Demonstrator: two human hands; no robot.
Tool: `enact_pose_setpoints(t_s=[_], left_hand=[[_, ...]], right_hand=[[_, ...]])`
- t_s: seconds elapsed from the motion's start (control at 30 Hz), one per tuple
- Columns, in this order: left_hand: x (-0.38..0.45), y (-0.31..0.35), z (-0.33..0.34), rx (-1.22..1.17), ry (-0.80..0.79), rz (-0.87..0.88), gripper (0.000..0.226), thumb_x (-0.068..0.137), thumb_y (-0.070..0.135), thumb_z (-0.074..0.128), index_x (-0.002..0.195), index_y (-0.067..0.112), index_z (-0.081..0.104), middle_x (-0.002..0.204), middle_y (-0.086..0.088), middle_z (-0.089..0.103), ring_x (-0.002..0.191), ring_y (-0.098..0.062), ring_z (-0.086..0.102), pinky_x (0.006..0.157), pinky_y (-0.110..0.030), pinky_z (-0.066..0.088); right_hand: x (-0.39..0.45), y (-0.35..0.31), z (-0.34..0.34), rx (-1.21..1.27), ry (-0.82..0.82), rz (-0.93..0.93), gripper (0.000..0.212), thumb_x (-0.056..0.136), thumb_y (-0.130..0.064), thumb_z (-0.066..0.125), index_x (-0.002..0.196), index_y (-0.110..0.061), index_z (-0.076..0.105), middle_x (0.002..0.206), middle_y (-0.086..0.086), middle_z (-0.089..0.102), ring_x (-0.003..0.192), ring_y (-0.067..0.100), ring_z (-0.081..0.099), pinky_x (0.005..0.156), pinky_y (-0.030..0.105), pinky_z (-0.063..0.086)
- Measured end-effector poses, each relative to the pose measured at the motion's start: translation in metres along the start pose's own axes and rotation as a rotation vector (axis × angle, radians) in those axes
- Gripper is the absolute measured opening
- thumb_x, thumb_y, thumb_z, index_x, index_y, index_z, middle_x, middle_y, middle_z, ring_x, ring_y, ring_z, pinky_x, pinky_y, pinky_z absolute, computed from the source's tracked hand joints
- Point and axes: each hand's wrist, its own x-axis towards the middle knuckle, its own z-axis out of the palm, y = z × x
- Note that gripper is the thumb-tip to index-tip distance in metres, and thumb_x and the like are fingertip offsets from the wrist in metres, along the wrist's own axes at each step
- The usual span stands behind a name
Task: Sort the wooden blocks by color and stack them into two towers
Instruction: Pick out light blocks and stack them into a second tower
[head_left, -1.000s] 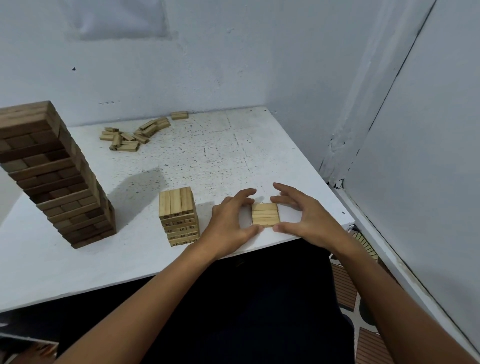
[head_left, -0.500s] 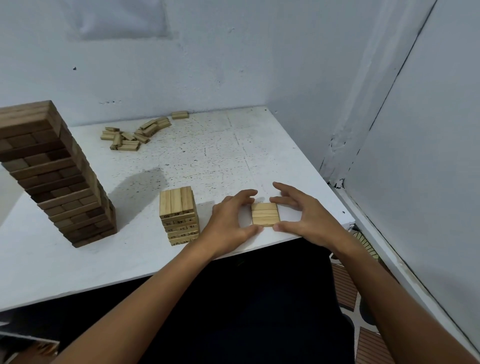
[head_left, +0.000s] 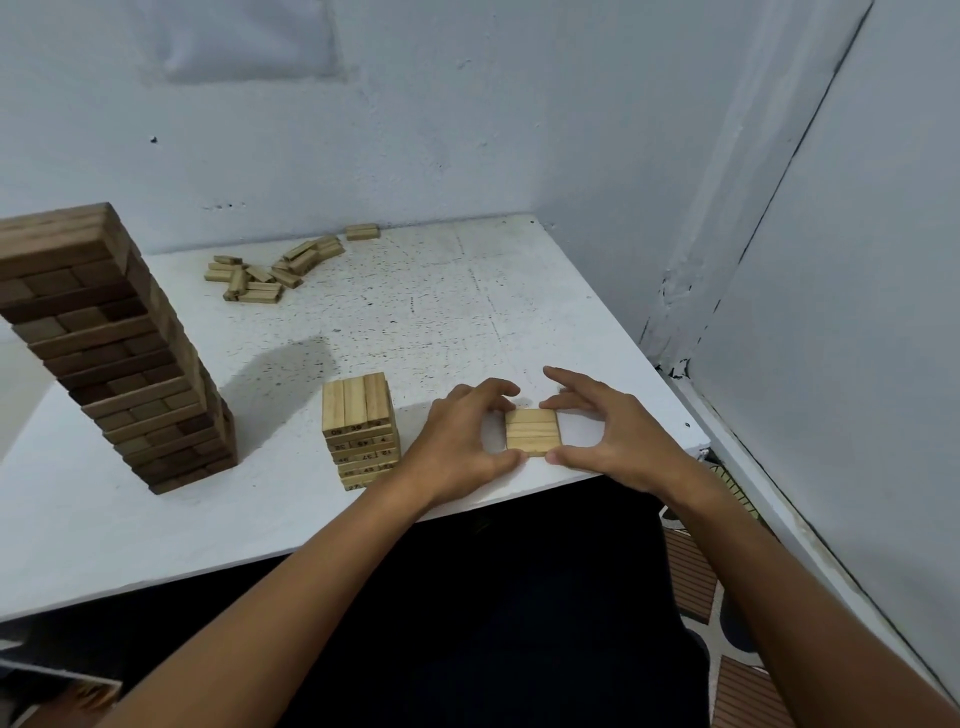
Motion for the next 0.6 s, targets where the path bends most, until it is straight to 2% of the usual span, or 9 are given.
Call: enact_pose_setpoints(t_s=[0.13,0.23,0.4,0.5,0.6], left_hand=[[0.003,0.004,-0.002,0.004,-0.027,-0.008,0.059,0.068,0.030,0.081,0.117,0.034,0.047,0.102,0.021,0.058,0.112,-0.012,0.049,0.094,-0.033,0.041],[0.003,0.011,-0.004,-0.022,-0.017,-0.003,0.060,0.066,0.028,0.083,0.115,0.029,0.048,0.103,0.014,0.062,0.104,-0.011,0.052,0.086,-0.029,0.043],[0.001,0.029,-0.021,-0.086,0.054,0.042,0.056,0.062,0.028,0.083,0.108,0.030,0.051,0.101,0.013,0.066,0.097,-0.009,0.055,0.071,-0.022,0.039],[-0.001,0.039,-0.040,-0.079,0.108,0.066,0.054,0.062,0.027,0.084,0.107,0.029,0.053,0.099,0.014,0.066,0.095,-0.005,0.057,0.067,-0.016,0.038],[-0.009,0.044,-0.064,-0.073,0.162,0.081,0.054,0.060,0.032,0.082,0.106,0.031,0.054,0.097,0.016,0.067,0.094,-0.003,0.058,0.067,-0.016,0.038]], right_hand=[[-0.002,-0.003,-0.001,-0.025,0.003,-0.045,0.080,0.070,-0.020,0.085,0.132,-0.047,0.044,0.112,-0.019,0.065,0.113,-0.007,0.053,0.095,0.007,0.032],[-0.005,-0.006,-0.004,0.000,0.013,-0.074,0.075,0.069,-0.017,0.085,0.128,-0.044,0.049,0.109,-0.018,0.067,0.112,0.000,0.057,0.100,0.018,0.038],[-0.005,-0.023,-0.018,0.075,0.079,-0.167,0.065,0.064,-0.023,0.080,0.124,-0.034,0.058,0.108,-0.016,0.068,0.109,0.006,0.061,0.100,0.027,0.046],[0.001,-0.039,-0.023,0.094,0.103,-0.244,0.059,0.066,-0.019,0.079,0.122,-0.026,0.061,0.106,-0.017,0.068,0.108,0.012,0.062,0.097,0.030,0.049],[0.012,-0.059,-0.021,0.130,0.110,-0.307,0.055,0.068,-0.016,0.079,0.119,-0.021,0.062,0.106,-0.015,0.067,0.108,0.016,0.063,0.096,0.035,0.051]])
